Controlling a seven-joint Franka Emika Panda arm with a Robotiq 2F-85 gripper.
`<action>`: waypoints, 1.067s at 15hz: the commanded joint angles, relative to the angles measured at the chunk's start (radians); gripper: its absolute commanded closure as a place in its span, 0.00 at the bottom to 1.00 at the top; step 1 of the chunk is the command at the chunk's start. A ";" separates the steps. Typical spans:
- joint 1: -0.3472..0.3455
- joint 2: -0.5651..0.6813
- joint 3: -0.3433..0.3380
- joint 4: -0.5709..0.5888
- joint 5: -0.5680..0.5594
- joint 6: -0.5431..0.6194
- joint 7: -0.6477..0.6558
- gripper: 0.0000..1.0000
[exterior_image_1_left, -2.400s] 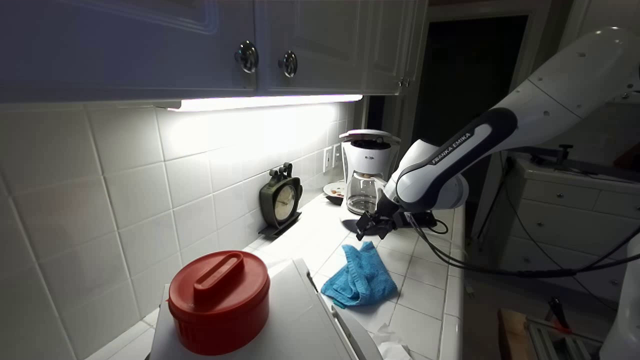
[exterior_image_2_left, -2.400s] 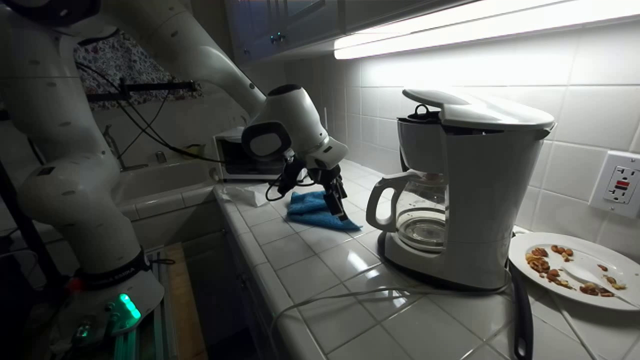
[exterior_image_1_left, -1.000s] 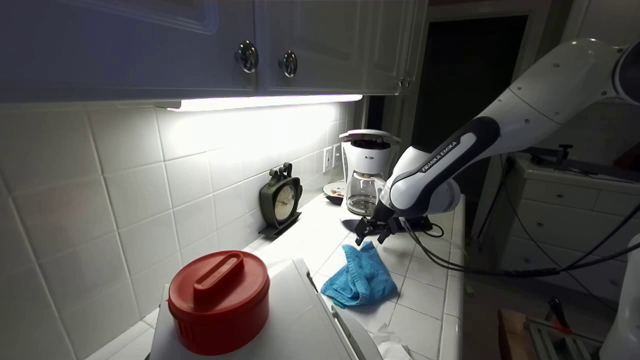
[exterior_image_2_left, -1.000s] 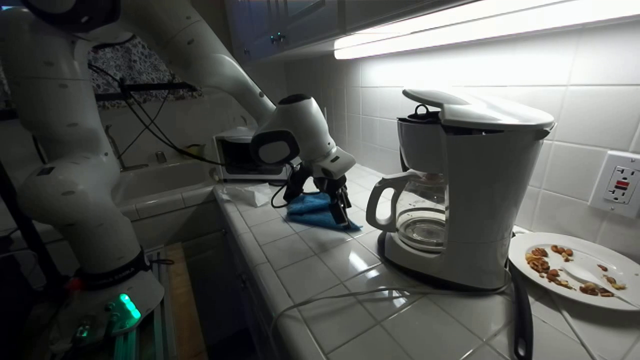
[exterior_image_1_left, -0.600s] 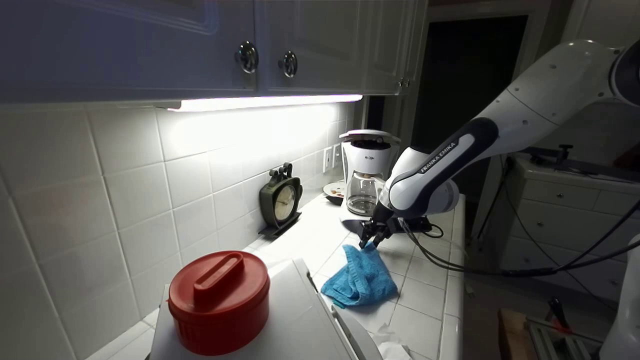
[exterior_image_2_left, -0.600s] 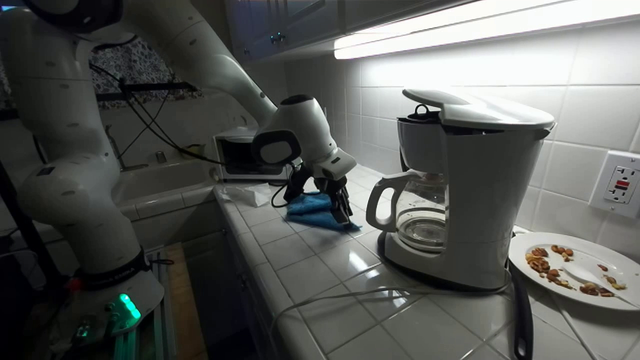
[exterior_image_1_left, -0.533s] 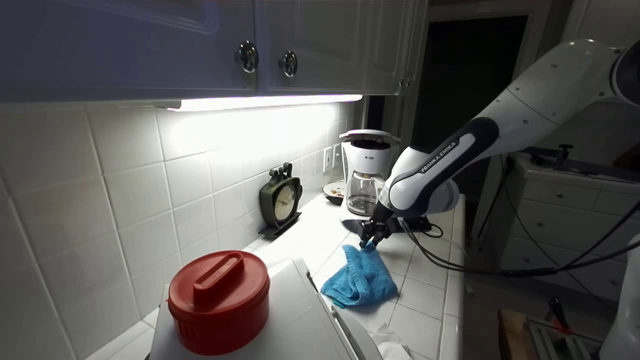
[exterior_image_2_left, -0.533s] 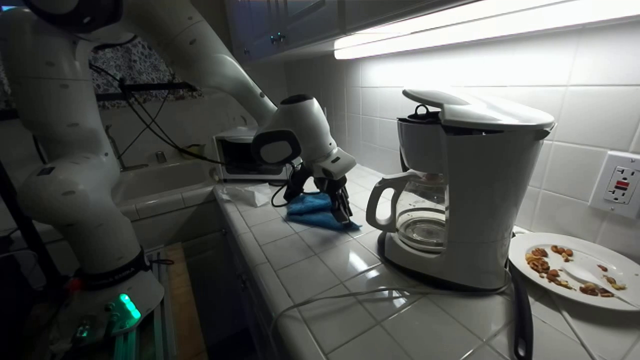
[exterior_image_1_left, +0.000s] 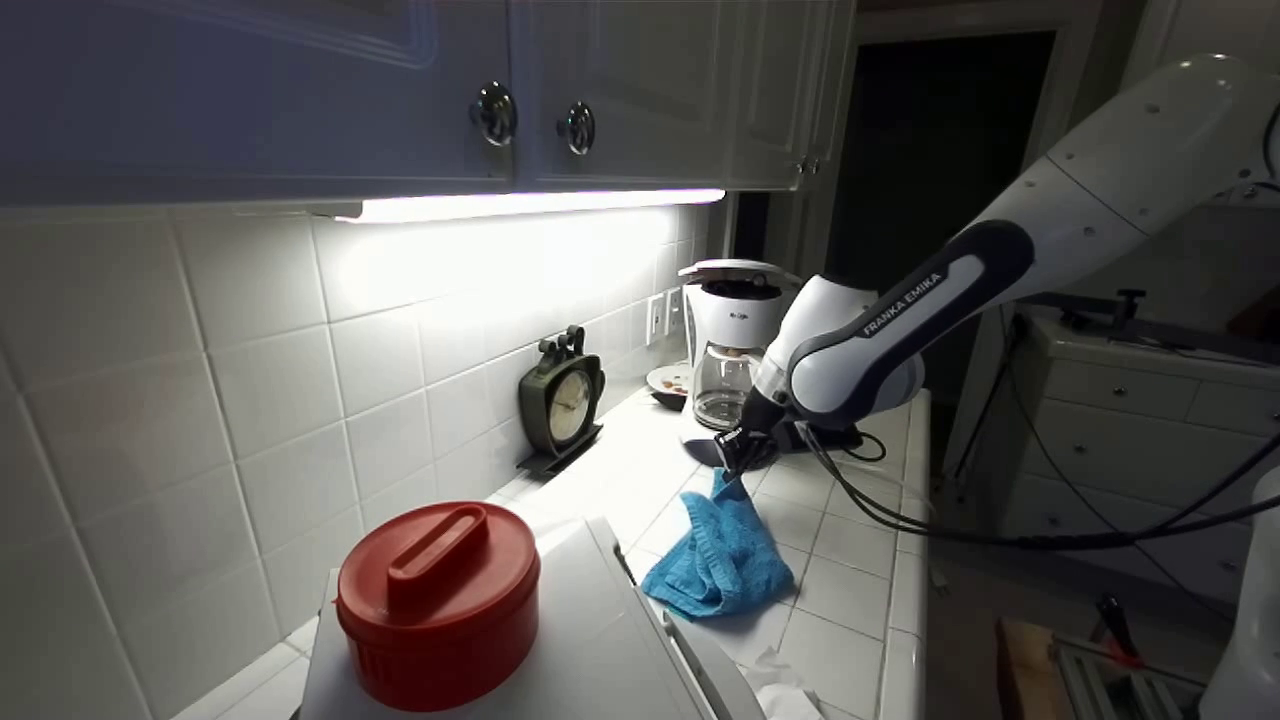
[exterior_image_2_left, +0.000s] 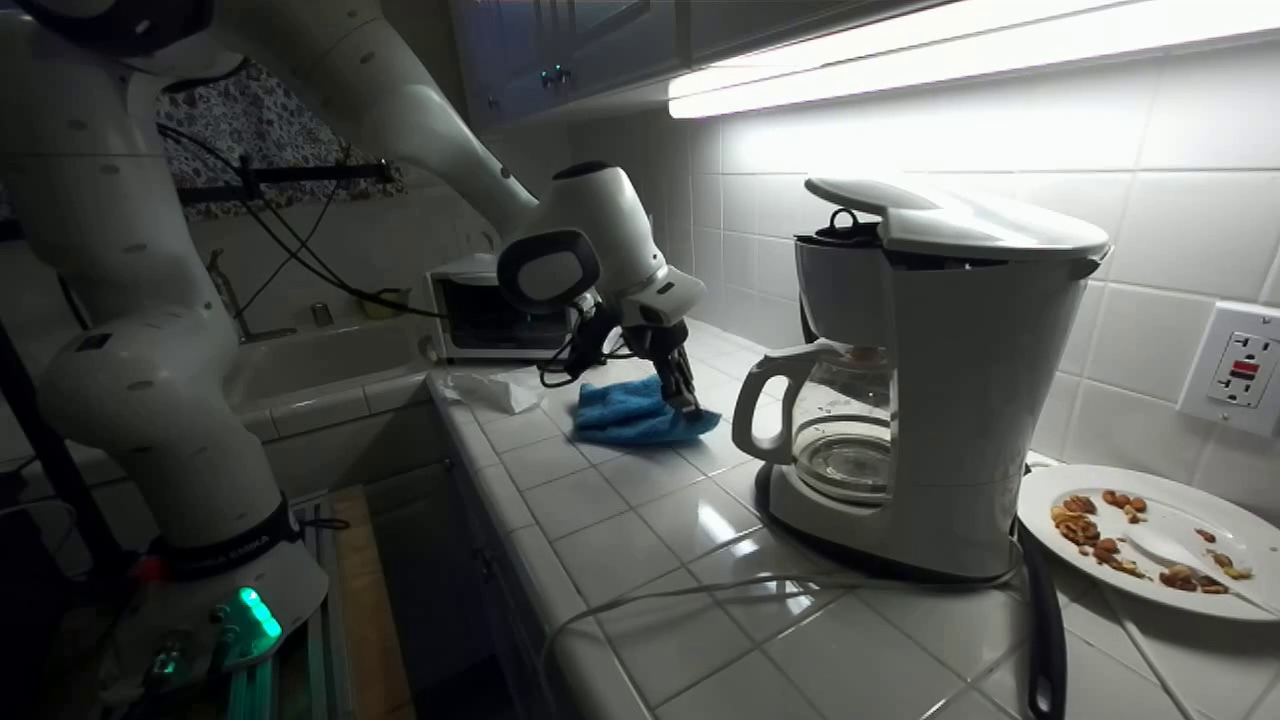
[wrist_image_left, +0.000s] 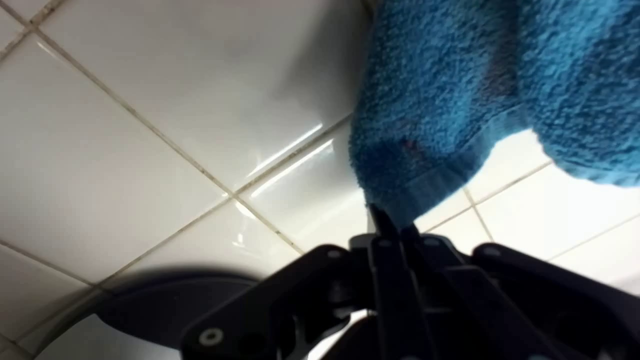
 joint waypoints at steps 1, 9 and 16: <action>0.010 -0.097 -0.018 -0.041 -0.170 -0.021 0.131 0.97; 0.039 -0.212 0.069 -0.051 -0.068 -0.106 0.078 0.97; 0.126 -0.231 0.071 -0.031 0.229 -0.234 -0.129 0.97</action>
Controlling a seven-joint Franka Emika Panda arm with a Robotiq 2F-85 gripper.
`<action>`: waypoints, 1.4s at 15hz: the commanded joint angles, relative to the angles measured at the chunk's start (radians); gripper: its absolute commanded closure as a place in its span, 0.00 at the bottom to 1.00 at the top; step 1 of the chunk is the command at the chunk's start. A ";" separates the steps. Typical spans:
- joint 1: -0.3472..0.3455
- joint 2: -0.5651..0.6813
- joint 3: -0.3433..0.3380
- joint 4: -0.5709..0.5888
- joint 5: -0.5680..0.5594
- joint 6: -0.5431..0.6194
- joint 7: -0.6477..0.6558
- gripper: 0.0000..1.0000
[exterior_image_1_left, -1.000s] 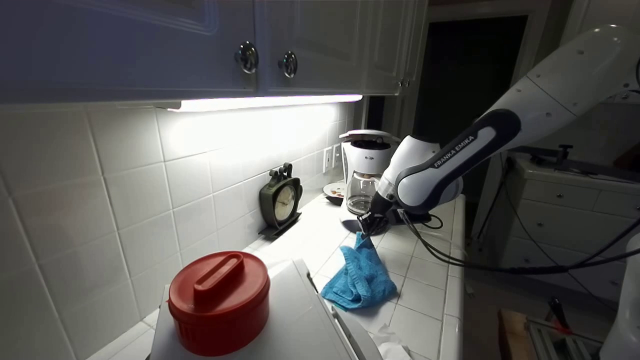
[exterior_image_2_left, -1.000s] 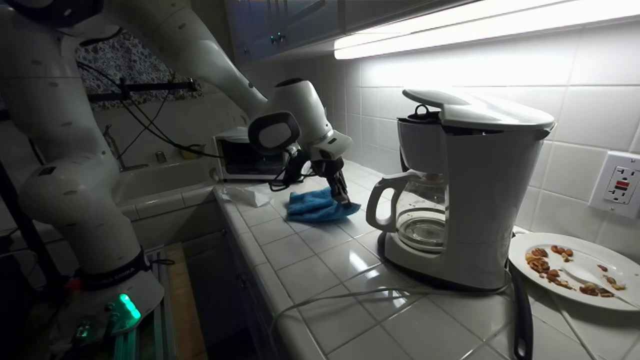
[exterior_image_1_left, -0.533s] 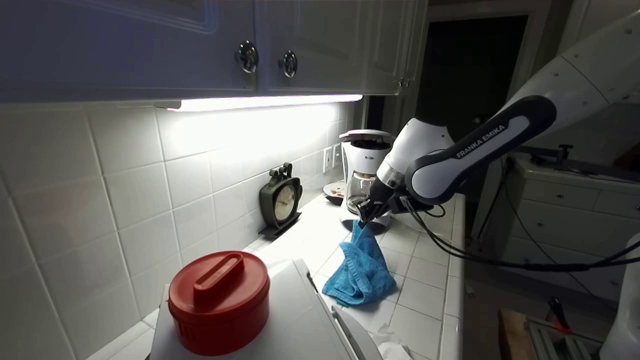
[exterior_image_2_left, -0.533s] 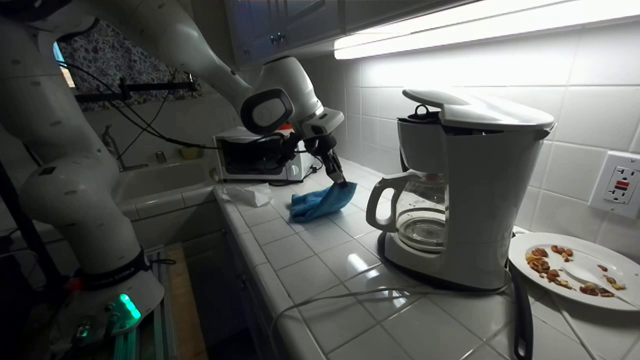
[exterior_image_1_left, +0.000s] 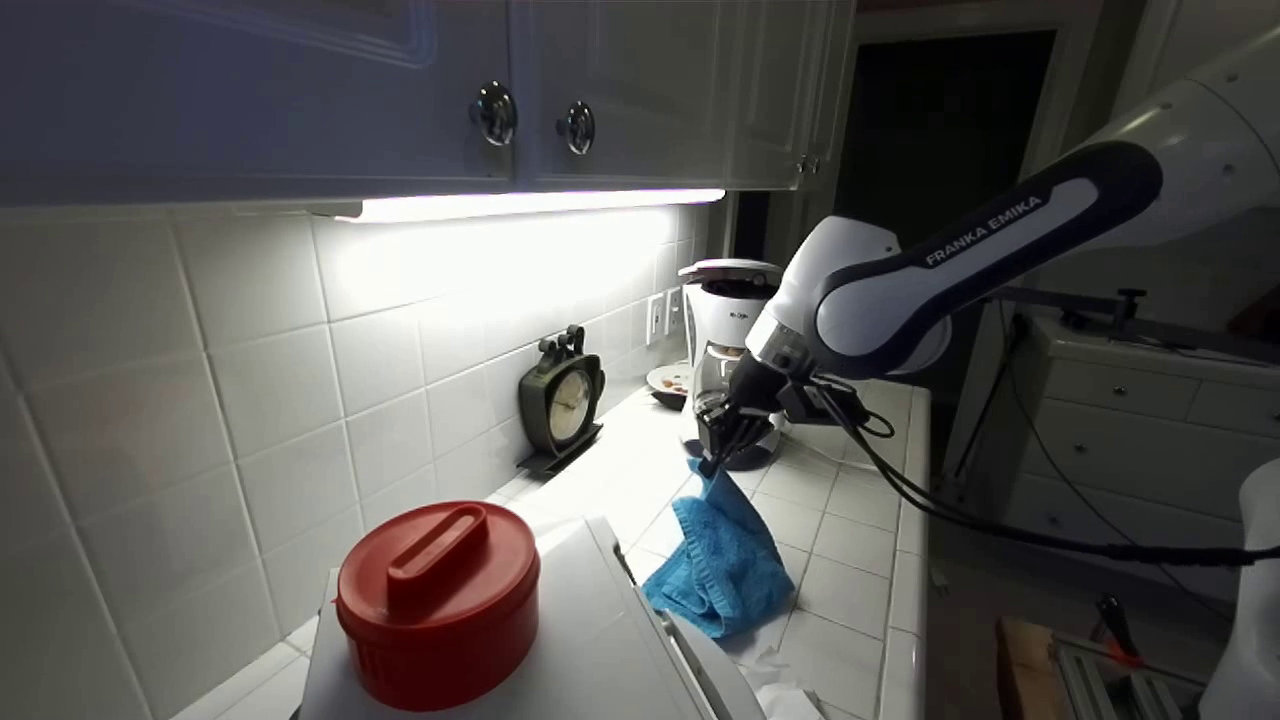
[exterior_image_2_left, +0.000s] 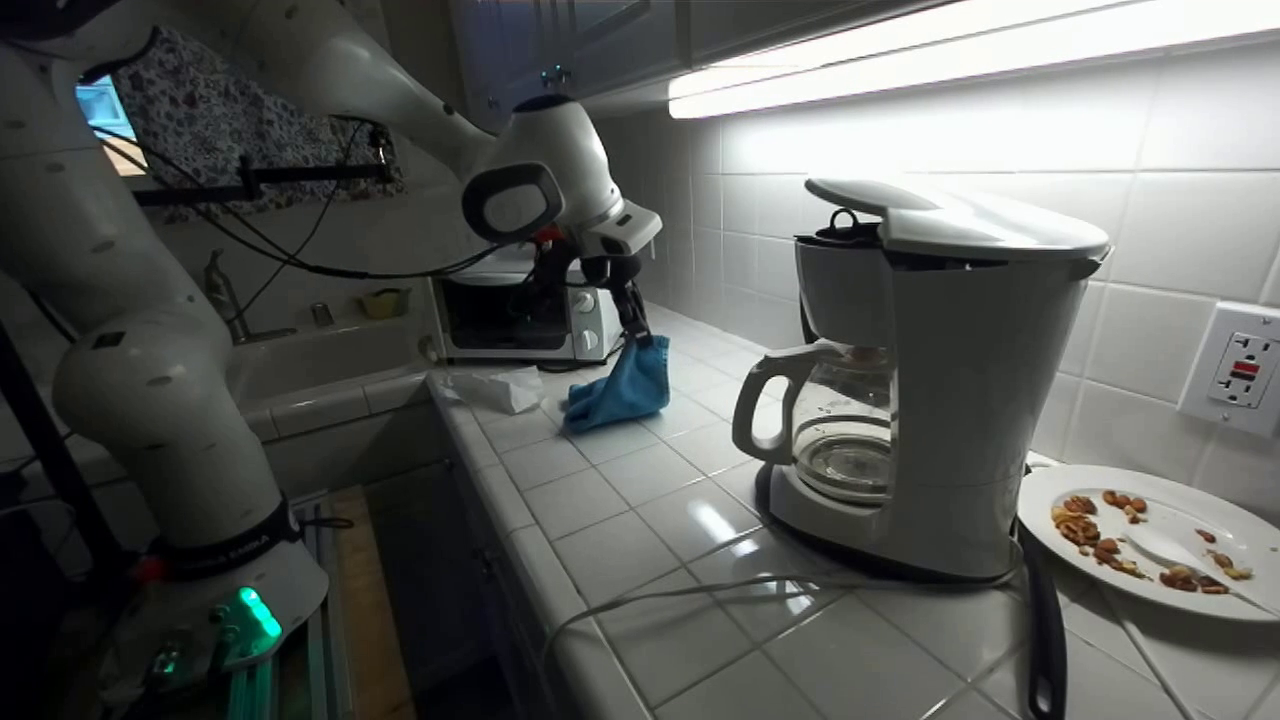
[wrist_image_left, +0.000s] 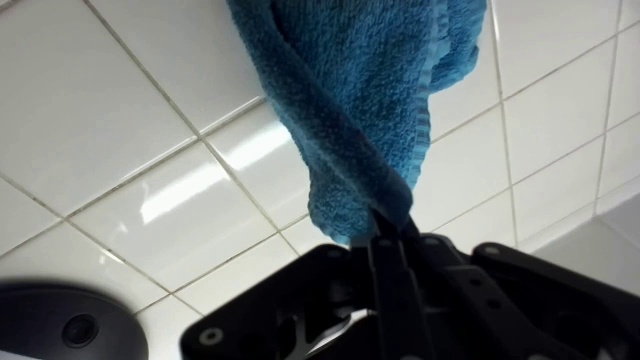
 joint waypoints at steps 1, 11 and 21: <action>0.026 -0.012 -0.006 -0.002 0.127 -0.071 -0.105 0.97; 0.039 0.067 0.013 0.036 0.225 -0.134 -0.170 0.98; 0.035 0.184 0.063 0.090 0.263 -0.208 -0.234 0.97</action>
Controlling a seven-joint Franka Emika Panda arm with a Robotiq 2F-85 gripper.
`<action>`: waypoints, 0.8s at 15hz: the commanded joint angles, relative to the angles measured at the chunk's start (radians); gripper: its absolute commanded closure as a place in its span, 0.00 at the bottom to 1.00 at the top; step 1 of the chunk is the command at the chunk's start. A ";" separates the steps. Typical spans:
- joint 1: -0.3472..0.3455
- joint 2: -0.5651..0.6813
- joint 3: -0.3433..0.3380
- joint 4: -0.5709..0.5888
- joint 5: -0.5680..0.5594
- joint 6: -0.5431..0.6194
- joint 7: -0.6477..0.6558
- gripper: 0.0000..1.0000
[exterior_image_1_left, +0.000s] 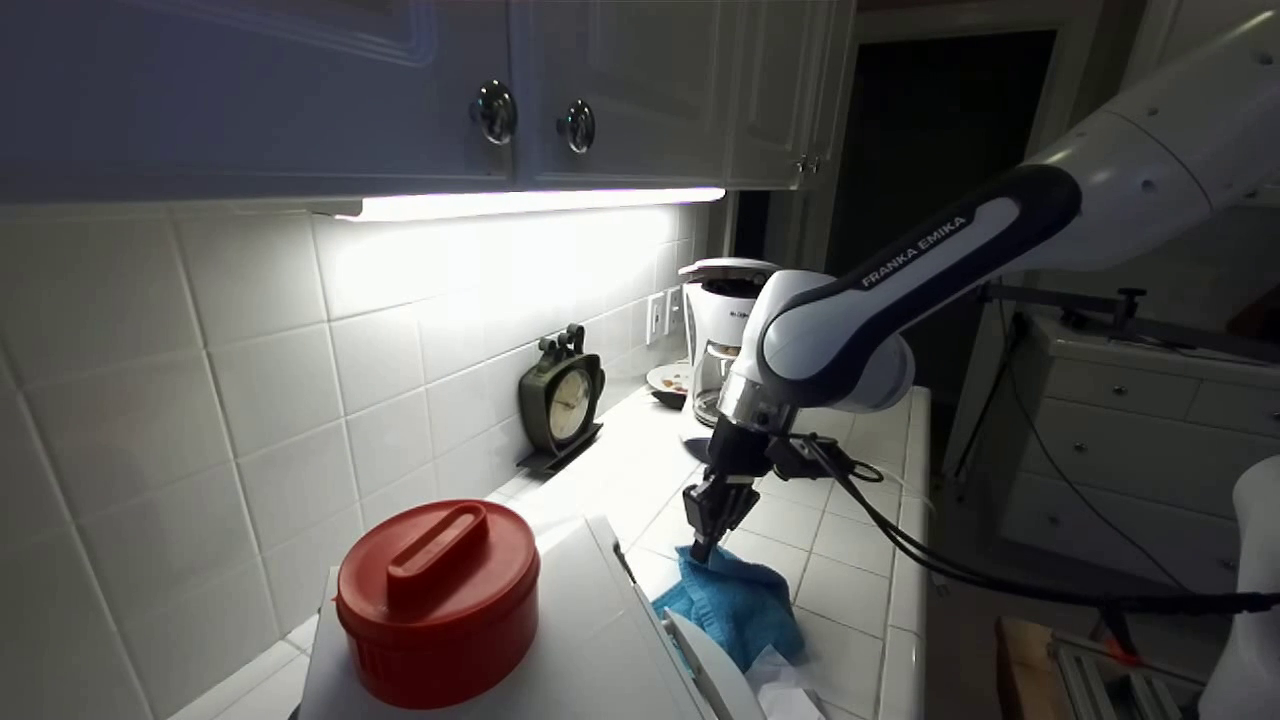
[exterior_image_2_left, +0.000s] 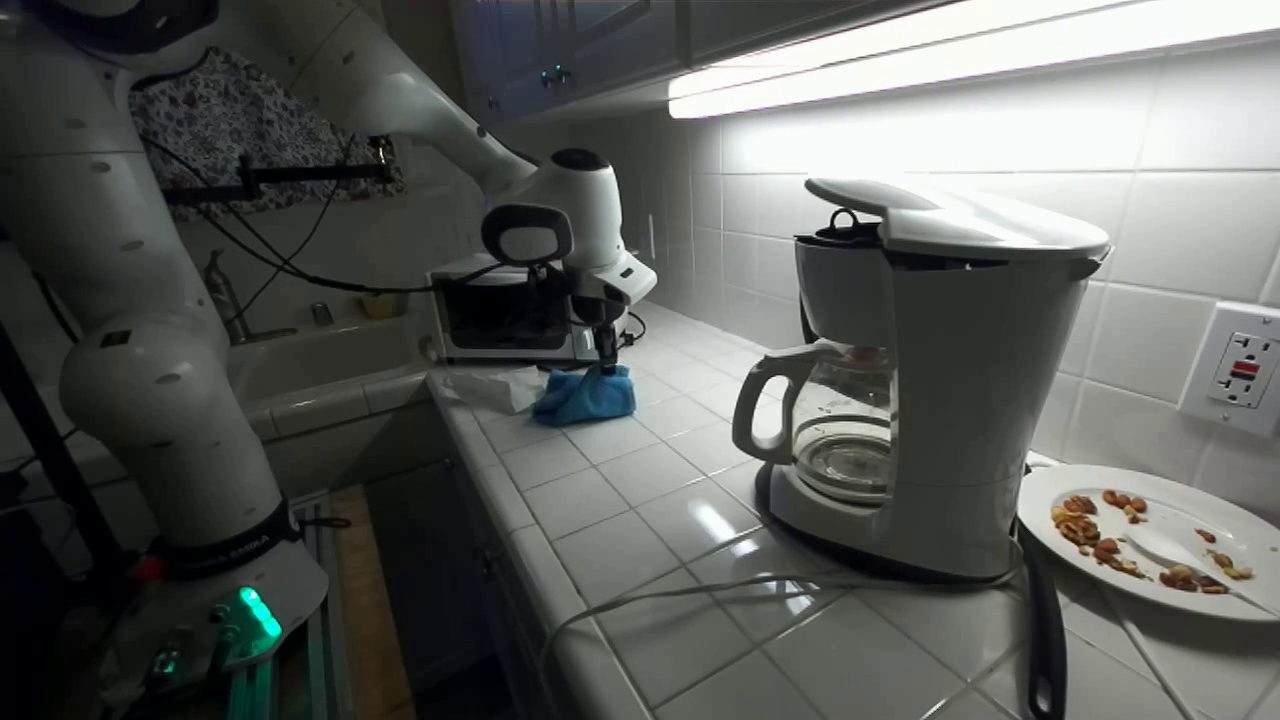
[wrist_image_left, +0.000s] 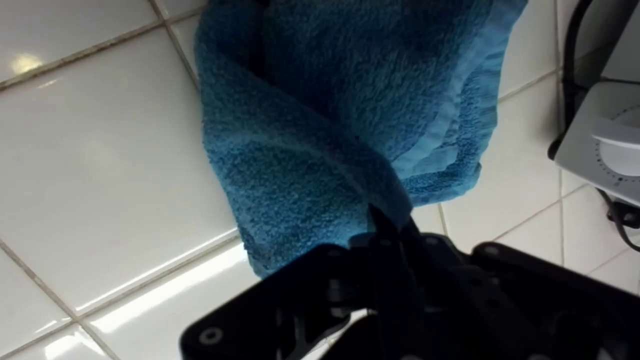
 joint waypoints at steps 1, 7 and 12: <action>-0.012 0.055 0.017 0.044 0.030 -0.054 -0.035 0.94; -0.022 0.096 0.031 0.063 0.015 -0.082 -0.024 0.67; -0.024 0.041 0.035 0.039 0.023 -0.056 -0.028 0.34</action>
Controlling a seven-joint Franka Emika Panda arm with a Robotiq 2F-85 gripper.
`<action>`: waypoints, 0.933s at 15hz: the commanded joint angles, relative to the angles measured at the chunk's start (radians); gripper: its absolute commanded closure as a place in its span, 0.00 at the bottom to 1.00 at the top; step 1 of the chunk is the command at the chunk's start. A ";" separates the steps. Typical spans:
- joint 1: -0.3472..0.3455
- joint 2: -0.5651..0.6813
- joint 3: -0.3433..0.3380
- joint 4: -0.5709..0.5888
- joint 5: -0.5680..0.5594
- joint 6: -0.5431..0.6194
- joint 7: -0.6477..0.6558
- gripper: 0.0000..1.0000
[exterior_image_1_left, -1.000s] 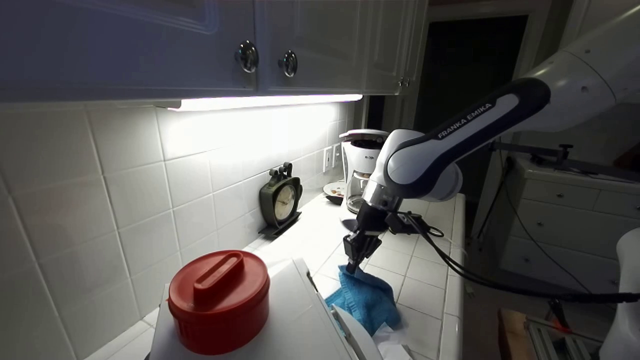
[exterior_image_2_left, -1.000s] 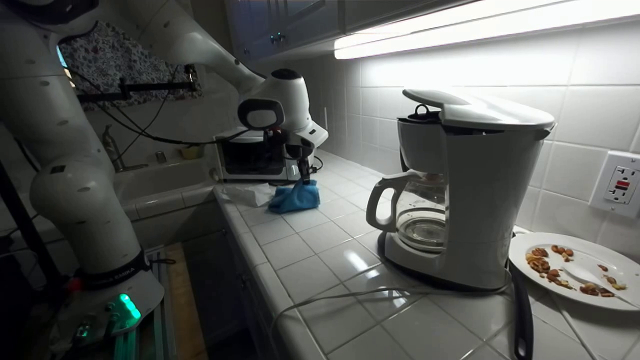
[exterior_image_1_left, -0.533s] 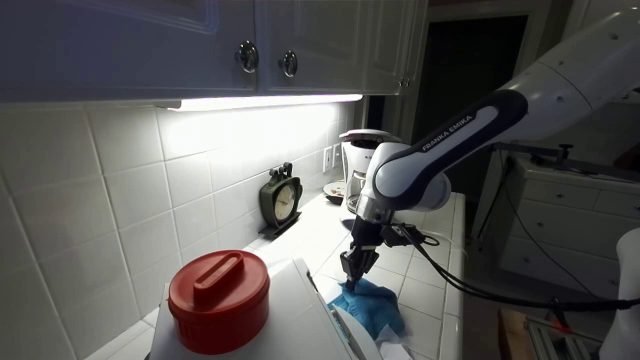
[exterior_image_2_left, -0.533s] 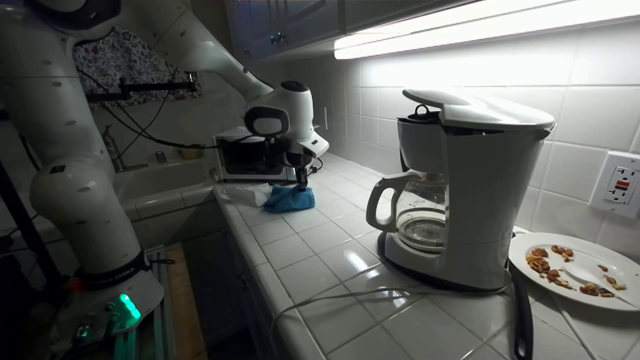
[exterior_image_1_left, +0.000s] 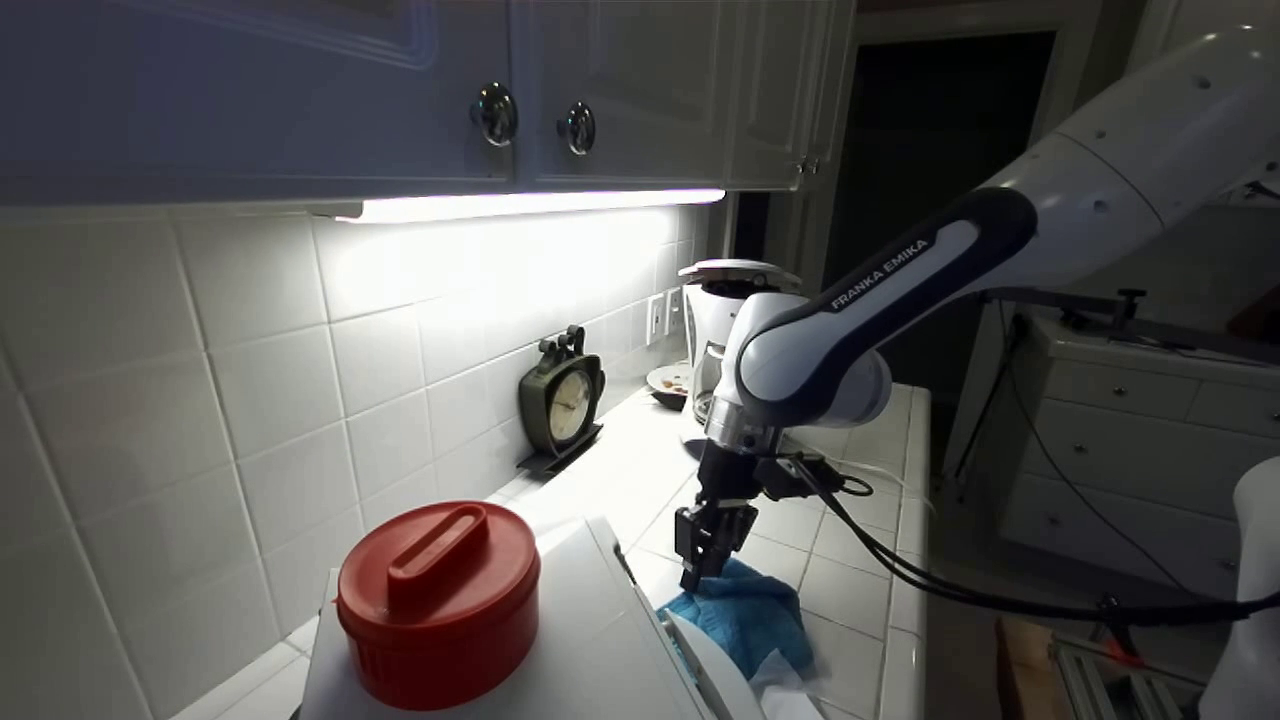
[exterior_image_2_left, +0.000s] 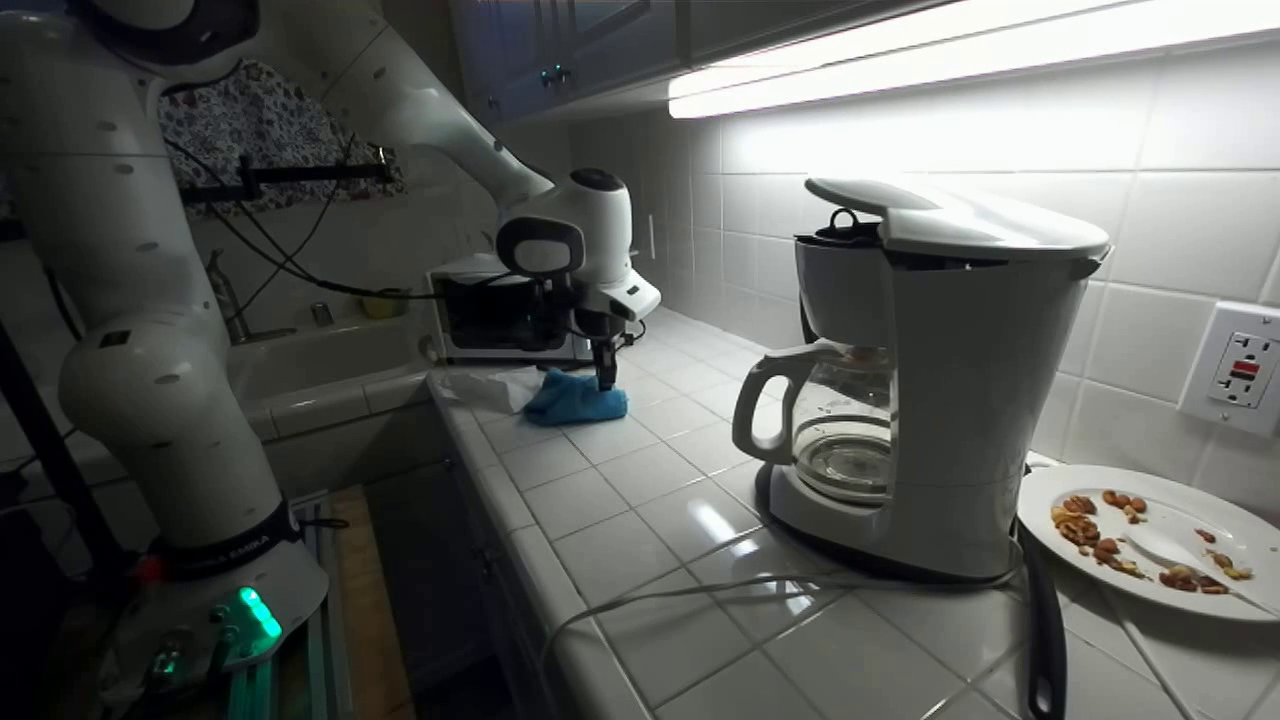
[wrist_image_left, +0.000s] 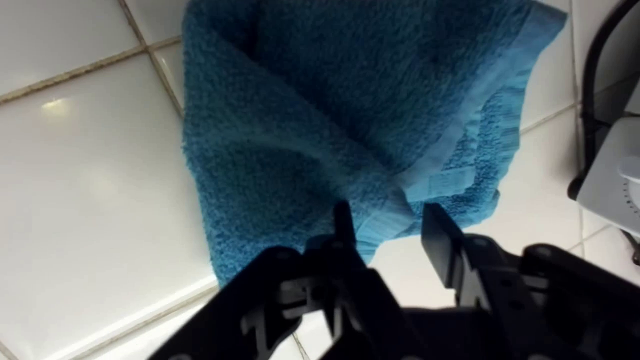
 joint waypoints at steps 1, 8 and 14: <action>-0.016 -0.048 0.014 -0.011 0.025 0.003 -0.023 0.26; -0.024 -0.161 0.000 -0.055 -0.073 0.005 0.096 0.00; -0.041 -0.304 -0.010 -0.113 -0.175 -0.081 0.098 0.00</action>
